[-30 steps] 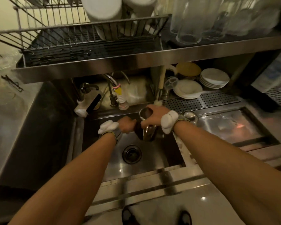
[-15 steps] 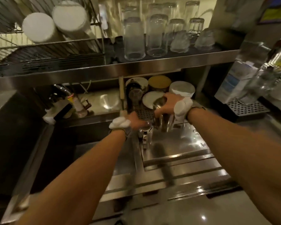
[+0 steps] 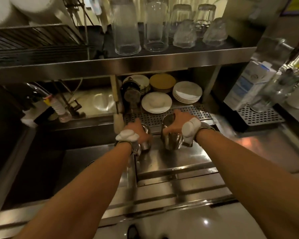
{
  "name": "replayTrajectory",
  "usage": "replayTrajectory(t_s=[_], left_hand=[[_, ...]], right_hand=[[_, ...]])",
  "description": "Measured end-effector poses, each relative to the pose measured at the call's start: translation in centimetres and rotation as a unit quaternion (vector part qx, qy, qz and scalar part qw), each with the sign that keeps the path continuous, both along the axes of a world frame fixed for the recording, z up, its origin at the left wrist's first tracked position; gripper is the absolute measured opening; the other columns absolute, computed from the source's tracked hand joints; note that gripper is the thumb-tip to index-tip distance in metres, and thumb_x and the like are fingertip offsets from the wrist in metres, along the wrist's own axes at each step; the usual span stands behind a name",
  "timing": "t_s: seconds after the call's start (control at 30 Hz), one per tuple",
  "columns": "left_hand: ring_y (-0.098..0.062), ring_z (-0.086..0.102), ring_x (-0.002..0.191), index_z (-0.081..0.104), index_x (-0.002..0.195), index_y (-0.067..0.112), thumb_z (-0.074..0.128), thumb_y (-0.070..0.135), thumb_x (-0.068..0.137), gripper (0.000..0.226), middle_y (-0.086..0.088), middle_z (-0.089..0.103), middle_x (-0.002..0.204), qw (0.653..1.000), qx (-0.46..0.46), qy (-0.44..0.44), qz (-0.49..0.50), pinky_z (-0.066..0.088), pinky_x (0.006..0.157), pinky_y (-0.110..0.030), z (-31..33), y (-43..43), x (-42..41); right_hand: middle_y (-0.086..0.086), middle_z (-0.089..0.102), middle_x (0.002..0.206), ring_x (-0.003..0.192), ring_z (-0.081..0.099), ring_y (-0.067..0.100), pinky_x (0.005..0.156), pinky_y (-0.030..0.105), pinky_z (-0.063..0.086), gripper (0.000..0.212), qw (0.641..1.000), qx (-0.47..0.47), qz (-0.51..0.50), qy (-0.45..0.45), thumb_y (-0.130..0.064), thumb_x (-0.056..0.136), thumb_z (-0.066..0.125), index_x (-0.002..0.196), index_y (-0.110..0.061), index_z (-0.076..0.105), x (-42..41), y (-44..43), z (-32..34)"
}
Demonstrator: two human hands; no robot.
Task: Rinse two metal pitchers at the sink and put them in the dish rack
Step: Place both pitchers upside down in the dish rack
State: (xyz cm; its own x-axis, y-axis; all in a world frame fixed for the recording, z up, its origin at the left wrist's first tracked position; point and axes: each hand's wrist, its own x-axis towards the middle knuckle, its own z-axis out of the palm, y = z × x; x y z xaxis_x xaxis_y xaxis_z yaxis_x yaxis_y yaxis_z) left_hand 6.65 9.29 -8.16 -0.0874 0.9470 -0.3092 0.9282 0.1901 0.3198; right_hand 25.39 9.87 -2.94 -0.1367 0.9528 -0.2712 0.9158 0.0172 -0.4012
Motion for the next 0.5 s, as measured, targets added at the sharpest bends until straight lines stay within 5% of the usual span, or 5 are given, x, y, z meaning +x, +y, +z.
replayTrajectory(t_s=[0.23,0.37,0.5], left_hand=[[-0.029,0.061,0.107,0.038,0.134,0.020,0.081,0.050,0.056,0.094,-0.007,0.059,0.124,0.997,0.058,-0.044,0.031,0.053,0.082,-0.035,5.8,-2.4,-8.9],[-0.028,0.062,0.107,0.040,0.136,0.019,0.082,0.045,0.053,0.097,-0.006,0.061,0.123,0.997,-0.035,0.015,0.070,0.054,0.083,-0.034,3.3,-6.0,-16.8],[-0.032,0.056,0.115,0.041,0.135,0.020,0.080,0.052,0.055,0.094,-0.010,0.053,0.130,0.988,-0.004,0.005,0.153,0.048,0.089,-0.038,-0.2,-8.4,-24.0]], right_hand=[[0.010,0.061,0.111,0.093,0.059,0.027,0.071,0.033,0.048,0.094,0.995,0.027,0.091,0.014,-0.058,0.059,0.078,0.129,-0.007,0.041,-9.3,0.8,2.9],[0.012,0.057,0.121,0.104,0.058,0.033,0.083,0.039,0.054,0.097,0.988,0.017,0.147,0.038,-0.049,0.060,0.080,0.136,-0.011,0.035,-17.0,0.0,2.1],[0.014,0.051,0.126,0.112,0.054,0.035,0.090,0.043,0.051,0.099,0.989,0.031,0.123,0.079,-0.046,0.056,0.082,0.137,-0.017,0.031,-23.7,-1.5,-1.8]])
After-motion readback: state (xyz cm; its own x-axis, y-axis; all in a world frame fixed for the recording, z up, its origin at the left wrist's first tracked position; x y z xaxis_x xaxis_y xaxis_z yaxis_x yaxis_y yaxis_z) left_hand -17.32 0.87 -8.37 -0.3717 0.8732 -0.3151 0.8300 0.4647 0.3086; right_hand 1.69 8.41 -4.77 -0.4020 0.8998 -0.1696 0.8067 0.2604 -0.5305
